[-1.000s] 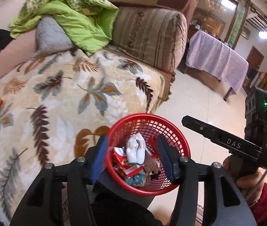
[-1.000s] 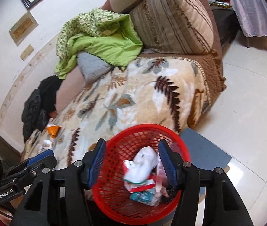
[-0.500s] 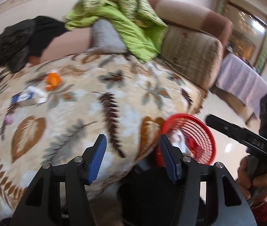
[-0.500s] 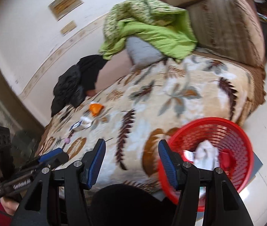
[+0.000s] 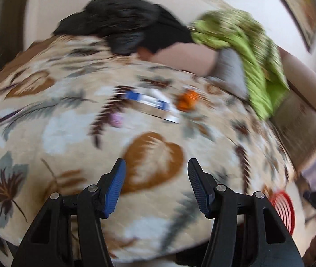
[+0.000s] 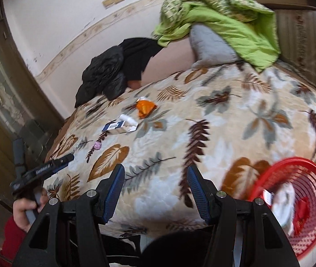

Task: Collect trash
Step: 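Move both tools back over the remaining trash on the bed, then grasp the purple ball with the left tool while the right tool grasps the orange-white bag, then hold the purple ball and orange-white bag above the bed with both tools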

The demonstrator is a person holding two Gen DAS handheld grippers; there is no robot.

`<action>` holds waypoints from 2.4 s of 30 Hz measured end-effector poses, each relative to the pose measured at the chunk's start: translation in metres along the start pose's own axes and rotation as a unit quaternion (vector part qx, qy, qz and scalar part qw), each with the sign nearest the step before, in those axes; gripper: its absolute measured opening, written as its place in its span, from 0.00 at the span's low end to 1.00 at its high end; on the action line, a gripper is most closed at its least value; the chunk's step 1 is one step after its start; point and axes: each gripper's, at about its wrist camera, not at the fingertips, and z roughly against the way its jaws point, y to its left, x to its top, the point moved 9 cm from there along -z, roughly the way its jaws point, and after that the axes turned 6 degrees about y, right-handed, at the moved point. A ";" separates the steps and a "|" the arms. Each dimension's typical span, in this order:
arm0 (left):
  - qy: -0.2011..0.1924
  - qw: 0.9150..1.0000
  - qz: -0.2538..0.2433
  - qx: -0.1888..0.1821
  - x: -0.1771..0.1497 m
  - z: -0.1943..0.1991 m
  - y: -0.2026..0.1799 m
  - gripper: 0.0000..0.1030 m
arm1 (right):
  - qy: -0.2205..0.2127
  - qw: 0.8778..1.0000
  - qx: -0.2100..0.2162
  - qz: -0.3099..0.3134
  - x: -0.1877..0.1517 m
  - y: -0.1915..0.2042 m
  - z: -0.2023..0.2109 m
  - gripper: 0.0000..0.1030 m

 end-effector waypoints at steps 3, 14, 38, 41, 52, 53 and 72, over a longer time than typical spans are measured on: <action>0.009 0.999 0.028 0.017 0.018 -0.023 0.030 0.54 | 0.011 1.000 0.008 0.007 0.009 0.009 -0.023 0.61; 0.054 0.995 0.038 0.068 0.053 -0.131 0.056 0.37 | 0.042 0.999 0.012 0.013 0.046 0.023 -0.096 0.61; 0.021 0.998 -0.016 0.064 0.069 -0.128 0.038 0.21 | 0.103 0.992 -0.049 -0.048 0.167 0.032 -0.354 0.54; 0.021 0.998 -0.019 0.059 0.070 -0.126 0.036 0.21 | 0.090 0.994 -0.043 -0.047 0.162 0.034 -0.346 0.50; 0.007 0.997 -0.039 0.062 0.067 -0.119 0.022 0.21 | 0.012 1.000 -0.014 -0.003 0.116 0.065 -0.229 0.49; 0.004 0.997 -0.042 0.063 0.066 -0.117 0.019 0.21 | 0.011 1.000 -0.010 -0.003 0.112 0.066 -0.224 0.49; -0.037 0.989 -0.091 0.109 0.065 -0.103 0.004 0.21 | -0.004 0.999 -0.001 0.035 0.099 0.072 -0.214 0.49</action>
